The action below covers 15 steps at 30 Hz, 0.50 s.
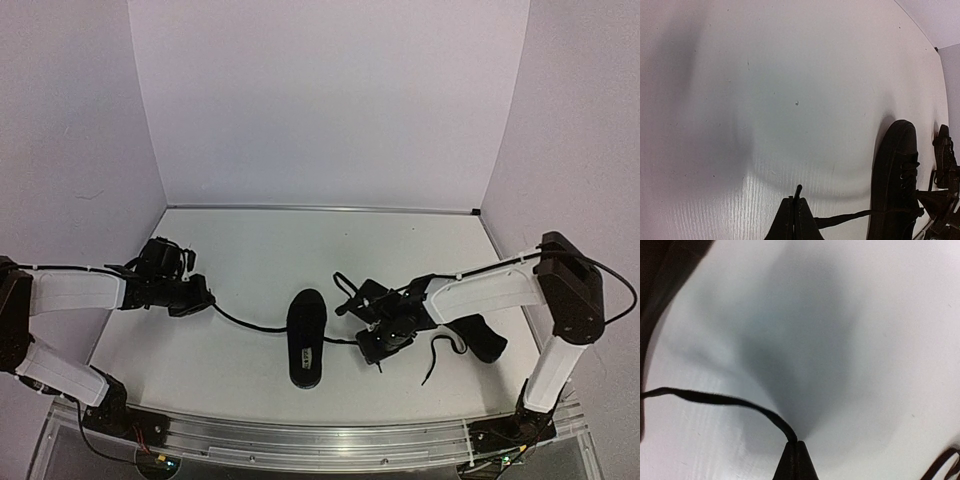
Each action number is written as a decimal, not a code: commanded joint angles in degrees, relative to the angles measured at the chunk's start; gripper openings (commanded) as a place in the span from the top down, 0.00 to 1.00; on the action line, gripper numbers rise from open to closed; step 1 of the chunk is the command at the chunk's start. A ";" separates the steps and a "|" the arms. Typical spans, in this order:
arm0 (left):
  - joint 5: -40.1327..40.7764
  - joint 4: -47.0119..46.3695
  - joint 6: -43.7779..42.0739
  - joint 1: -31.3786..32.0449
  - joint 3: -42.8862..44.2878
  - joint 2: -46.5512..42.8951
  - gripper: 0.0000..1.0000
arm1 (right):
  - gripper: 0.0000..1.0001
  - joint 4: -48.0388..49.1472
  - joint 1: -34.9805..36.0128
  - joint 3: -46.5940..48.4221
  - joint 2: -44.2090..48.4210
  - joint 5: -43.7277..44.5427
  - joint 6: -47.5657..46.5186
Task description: Tie the shoes
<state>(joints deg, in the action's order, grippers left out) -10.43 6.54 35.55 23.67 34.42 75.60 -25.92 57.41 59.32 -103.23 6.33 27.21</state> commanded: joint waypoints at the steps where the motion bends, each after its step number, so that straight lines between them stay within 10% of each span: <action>1: 3.24 1.79 -0.78 -0.38 2.53 -1.61 1.00 | 1.00 -3.57 0.04 -3.94 6.58 5.58 5.53; 15: 6.59 5.20 -0.69 -1.44 1.70 -2.46 1.00 | 1.00 -11.82 0.06 -9.05 10.27 10.89 12.51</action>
<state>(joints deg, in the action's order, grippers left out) -6.23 10.47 35.46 23.14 34.59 74.73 -33.63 57.41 51.84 -95.81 13.75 36.56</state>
